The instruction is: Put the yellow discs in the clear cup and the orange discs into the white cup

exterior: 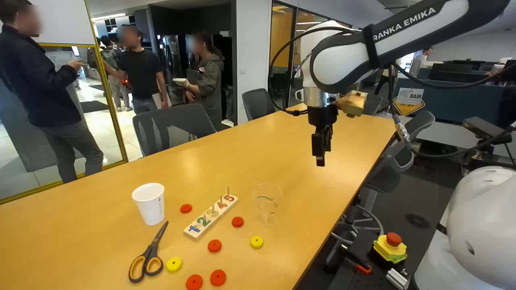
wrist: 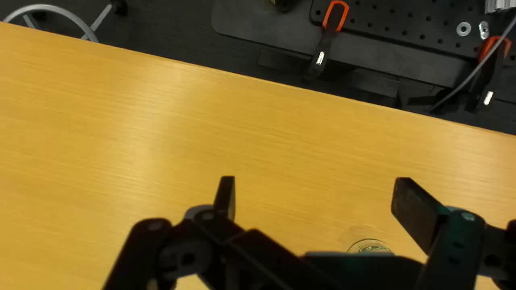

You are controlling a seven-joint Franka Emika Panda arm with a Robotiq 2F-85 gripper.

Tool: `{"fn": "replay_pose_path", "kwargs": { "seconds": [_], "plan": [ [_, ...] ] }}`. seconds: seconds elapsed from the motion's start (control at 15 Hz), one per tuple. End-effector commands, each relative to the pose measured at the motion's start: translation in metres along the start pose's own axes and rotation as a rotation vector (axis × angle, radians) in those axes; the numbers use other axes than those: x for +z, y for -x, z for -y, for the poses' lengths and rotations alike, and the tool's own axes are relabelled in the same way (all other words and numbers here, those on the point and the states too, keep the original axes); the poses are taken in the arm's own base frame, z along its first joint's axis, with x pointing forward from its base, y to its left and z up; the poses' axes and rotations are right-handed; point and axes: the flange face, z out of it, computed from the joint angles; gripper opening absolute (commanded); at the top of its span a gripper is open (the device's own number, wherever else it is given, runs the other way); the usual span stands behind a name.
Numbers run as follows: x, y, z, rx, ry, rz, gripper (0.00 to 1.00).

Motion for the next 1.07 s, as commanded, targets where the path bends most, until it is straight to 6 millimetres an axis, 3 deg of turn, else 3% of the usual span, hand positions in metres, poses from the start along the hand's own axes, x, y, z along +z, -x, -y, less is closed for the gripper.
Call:
{"fn": "replay_pose_path", "kwargs": {
  "seconds": [0.0, 0.33, 0.47, 0.67, 0.87, 1.0],
  "plan": [
    [-0.003, 0.0, -0.001, 0.001, 0.002, -0.004, 1.0],
    [-0.006, 0.0, -0.002, 0.003, 0.004, -0.011, 1.0],
    [-0.001, 0.006, 0.008, -0.001, -0.006, -0.025, 1.0],
    [0.016, 0.009, 0.031, 0.039, -0.042, -0.033, 1.0],
    [0.043, 0.001, 0.068, 0.139, -0.11, -0.051, 1.0],
    [0.048, -0.003, 0.092, 0.209, -0.124, -0.076, 1.0]
  ]
}}
